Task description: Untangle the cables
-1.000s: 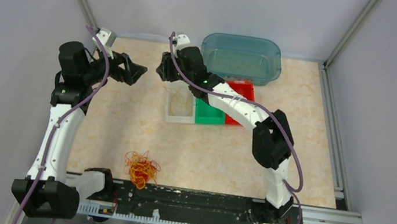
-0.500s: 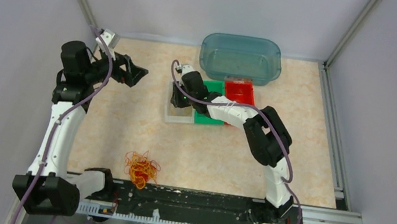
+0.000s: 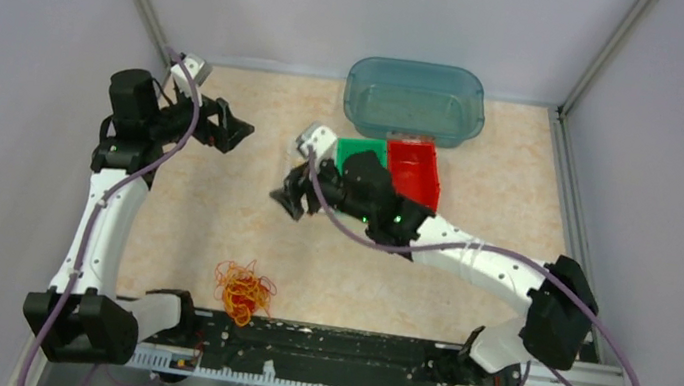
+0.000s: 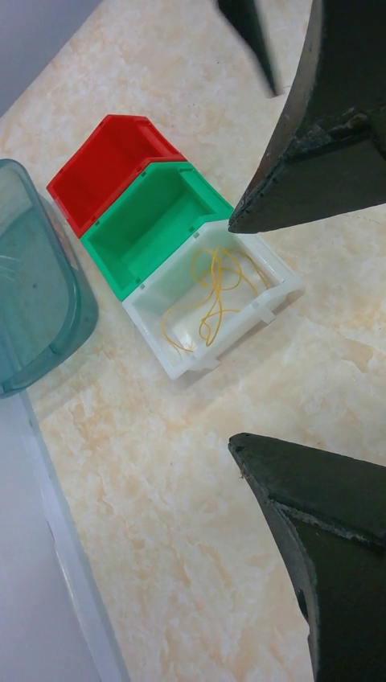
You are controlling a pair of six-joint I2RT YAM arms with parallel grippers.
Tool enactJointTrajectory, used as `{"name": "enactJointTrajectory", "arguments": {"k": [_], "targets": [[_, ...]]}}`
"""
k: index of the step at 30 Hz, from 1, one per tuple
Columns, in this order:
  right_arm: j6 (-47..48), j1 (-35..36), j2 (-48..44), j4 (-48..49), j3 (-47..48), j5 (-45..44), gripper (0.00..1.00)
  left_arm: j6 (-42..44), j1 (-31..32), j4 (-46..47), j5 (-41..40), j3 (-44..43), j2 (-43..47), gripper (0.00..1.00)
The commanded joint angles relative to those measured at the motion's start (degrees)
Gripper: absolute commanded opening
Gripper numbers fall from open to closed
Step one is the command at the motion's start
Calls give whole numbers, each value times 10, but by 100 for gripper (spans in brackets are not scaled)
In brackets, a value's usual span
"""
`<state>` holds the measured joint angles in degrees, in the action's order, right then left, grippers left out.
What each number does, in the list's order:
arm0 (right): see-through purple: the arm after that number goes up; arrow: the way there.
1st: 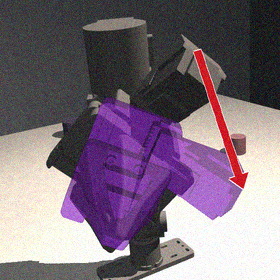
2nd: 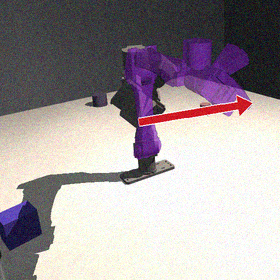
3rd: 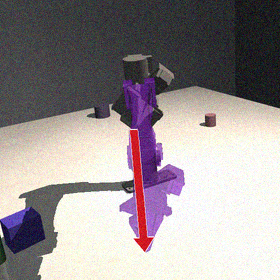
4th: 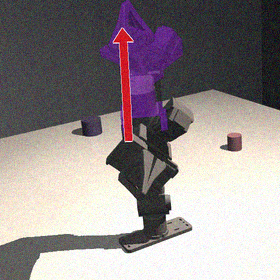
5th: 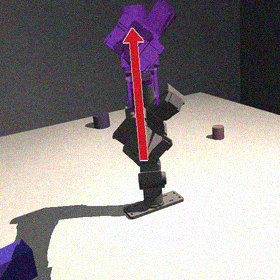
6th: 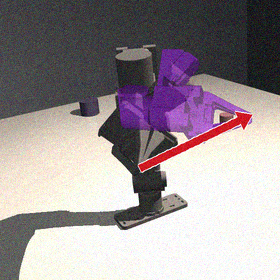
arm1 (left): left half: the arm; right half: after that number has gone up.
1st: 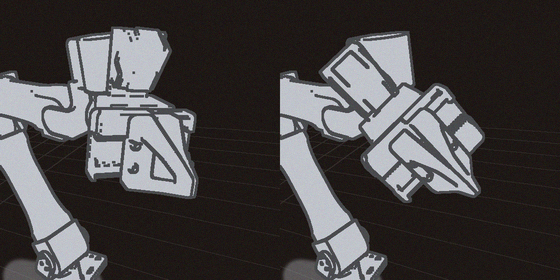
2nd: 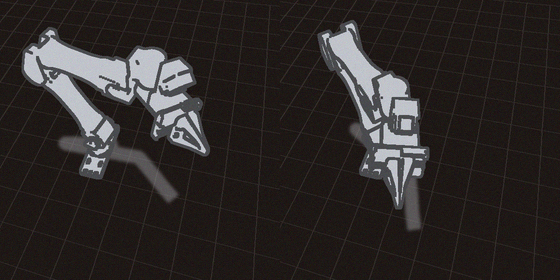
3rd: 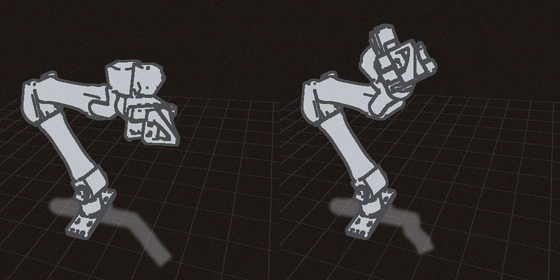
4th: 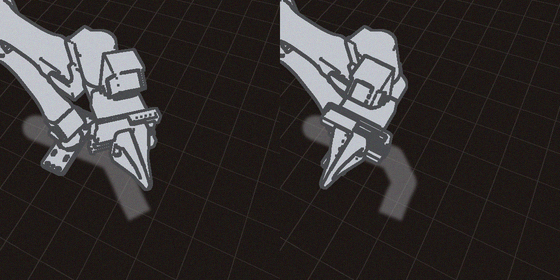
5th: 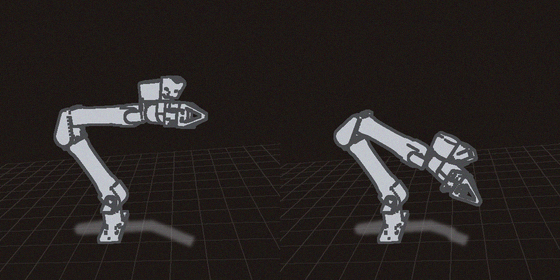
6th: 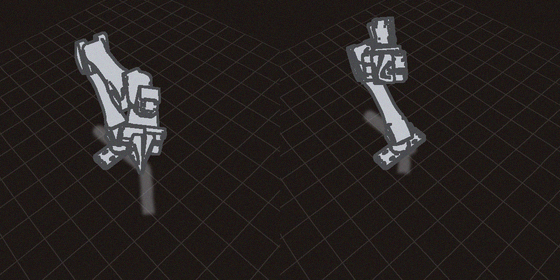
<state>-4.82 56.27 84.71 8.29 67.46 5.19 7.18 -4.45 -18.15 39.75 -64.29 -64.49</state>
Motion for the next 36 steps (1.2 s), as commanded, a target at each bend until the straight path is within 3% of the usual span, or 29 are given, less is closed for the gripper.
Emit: {"name": "enactJointTrajectory", "arguments": {"k": [1,9,13,15,20,23,25,30,36], "targets": [[65,77,-19,1,-80,98,66,8,-5,-8,-3,-25,3,100],[106,164,63,9,-65,164,68,12,-4,-29,-19,-38,13,100],[113,180,168,-92,21,110,59,10,-5,-41,-26,-47,18,100],[101,181,186,-68,17,109,55,9,-5,-42,-33,-46,21,100],[90,175,200,-22,-16,35,32,3,-4,-48,-34,-49,22,100],[67,146,185,-27,-32,-3,13,3,-4,-53,-35,-54,23,100],[47,118,153,-9,-60,-17,6,5,-5,-51,-32,-49,26,100],[32,85,64,52,-140,-13,4,31,-4,-70,8,-35,24,100],[33,84,29,72,-181,6,14,106,-3,-103,61,19,42,99]]}}
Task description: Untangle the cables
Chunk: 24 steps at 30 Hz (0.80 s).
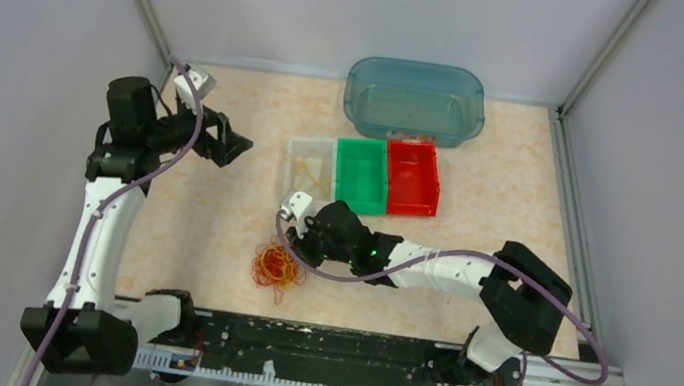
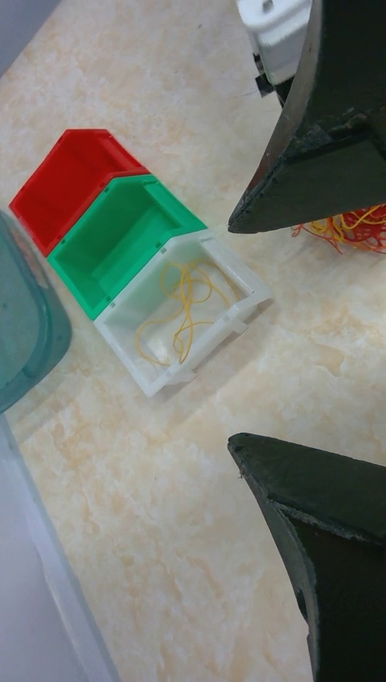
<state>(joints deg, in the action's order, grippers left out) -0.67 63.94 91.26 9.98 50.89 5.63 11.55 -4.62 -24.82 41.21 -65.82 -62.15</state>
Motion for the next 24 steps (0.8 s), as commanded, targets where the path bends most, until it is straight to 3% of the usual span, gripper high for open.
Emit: {"name": "enactJointTrajectory", "arguments": {"k": [1,3,4,9,17,24], "targets": [[-11,7,-43,54,-20,-5,24,73,-2,-41,47,40,21,100],[-13,6,-65,55,-30,-19,41,98,0,-57,50,47,21,99],[-11,4,-76,53,-34,-25,45,109,0,-67,52,50,21,99],[-14,-21,-138,36,-28,-18,57,139,0,-81,58,63,17,99],[-13,-24,-43,13,80,54,57,146,0,-87,63,77,12,98],[-65,-22,6,113,-5,58,46,175,0,-80,64,109,27,98]]}}
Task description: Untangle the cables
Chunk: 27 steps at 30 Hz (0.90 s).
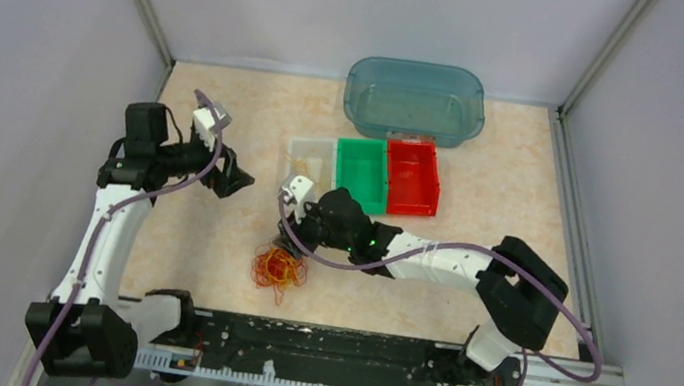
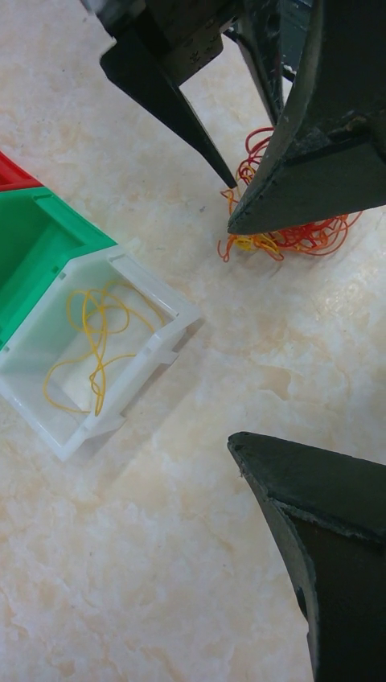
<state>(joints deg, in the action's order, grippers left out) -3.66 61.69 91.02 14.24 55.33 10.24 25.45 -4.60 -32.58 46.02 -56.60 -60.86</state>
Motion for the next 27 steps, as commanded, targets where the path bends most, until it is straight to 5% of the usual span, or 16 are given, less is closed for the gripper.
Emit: {"name": "enactJointTrajectory", "arguments": {"k": [1,10,27], "targets": [[-44,1,6,89,-68,12,44,44,0,-5,19,21,14,98],[-98,1,-33,240,-239,-51,26,141,103,-16,-80,92,10,99],[-131,16,-36,338,-285,-102,25,66,233,3,-60,88,-121,90]]}}
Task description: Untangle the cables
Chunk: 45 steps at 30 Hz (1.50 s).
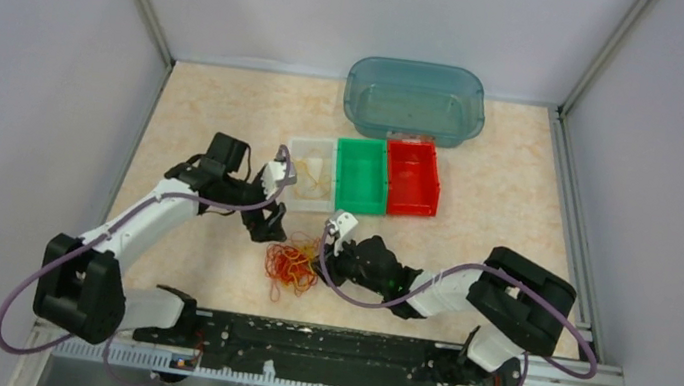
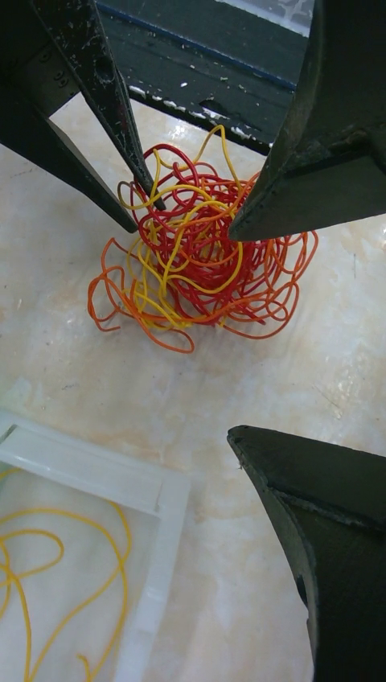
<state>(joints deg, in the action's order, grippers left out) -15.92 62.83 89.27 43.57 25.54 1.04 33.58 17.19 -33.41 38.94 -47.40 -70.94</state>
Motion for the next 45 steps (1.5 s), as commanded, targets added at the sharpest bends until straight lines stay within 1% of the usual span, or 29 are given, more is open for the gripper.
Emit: {"name": "enactJointTrajectory", "arguments": {"k": [1,5,14,19,21,22,26,27,29,31,39,43,45], "targets": [[-6,5,-18,42,15,-10,25,-15,19,12,8,-3,-25,89],[-3,5,-21,35,16,-13,25,-9,23,10,9,7,-34,84],[-1,5,-25,31,16,-13,24,13,36,7,-13,12,-78,70],[0,5,-28,31,14,-14,24,23,44,17,-34,10,-103,69],[0,5,-29,33,12,-15,24,20,45,24,-33,9,-110,65],[-1,5,-30,33,10,-16,24,19,45,27,-30,7,-112,61],[-5,5,-34,39,1,-17,24,12,46,22,-17,-12,-111,28],[-6,5,-34,40,1,-17,24,12,46,17,-13,-17,-106,21],[-7,5,-34,42,-3,-16,24,13,46,7,-10,-25,-92,9],[-9,5,-36,47,-6,-17,24,14,46,-6,-12,-33,-74,0],[-10,5,-47,53,-18,-19,24,18,46,-81,-10,-88,4,0],[-8,5,-64,49,-26,-20,24,11,46,-105,-21,-129,41,0],[-6,5,-74,45,-28,-23,26,6,46,-108,-27,-152,61,0]]}}
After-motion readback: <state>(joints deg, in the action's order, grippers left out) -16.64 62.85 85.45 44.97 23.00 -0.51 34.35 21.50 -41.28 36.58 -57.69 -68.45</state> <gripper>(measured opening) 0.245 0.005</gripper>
